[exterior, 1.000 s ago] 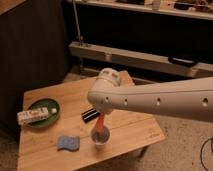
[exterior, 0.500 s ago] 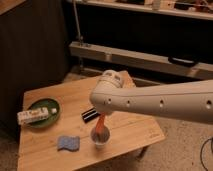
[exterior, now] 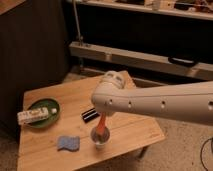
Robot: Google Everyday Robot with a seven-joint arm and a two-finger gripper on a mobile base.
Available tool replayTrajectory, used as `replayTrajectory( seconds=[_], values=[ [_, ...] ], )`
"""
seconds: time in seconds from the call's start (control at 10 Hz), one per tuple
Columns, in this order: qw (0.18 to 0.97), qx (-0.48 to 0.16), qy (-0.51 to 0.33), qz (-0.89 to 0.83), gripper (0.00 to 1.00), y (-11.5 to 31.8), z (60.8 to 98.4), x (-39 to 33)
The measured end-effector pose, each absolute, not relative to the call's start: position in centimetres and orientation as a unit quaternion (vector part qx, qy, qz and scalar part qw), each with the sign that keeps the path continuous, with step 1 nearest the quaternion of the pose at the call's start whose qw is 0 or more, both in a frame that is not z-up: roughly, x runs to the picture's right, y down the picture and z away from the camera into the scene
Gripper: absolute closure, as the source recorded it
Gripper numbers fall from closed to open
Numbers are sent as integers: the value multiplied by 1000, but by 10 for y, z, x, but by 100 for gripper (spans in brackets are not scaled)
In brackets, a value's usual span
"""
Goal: Place the pepper in the ceramic cup
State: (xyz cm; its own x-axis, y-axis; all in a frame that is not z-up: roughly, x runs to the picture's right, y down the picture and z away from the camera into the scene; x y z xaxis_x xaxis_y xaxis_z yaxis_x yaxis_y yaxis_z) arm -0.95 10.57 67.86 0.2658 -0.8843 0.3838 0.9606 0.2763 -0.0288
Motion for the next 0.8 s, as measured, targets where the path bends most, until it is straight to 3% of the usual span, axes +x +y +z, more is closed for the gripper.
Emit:
replayTrajectory(
  seconds=[0.8],
  values=[
    [807,-129,-147,-557,40,110,677,0]
  ],
)
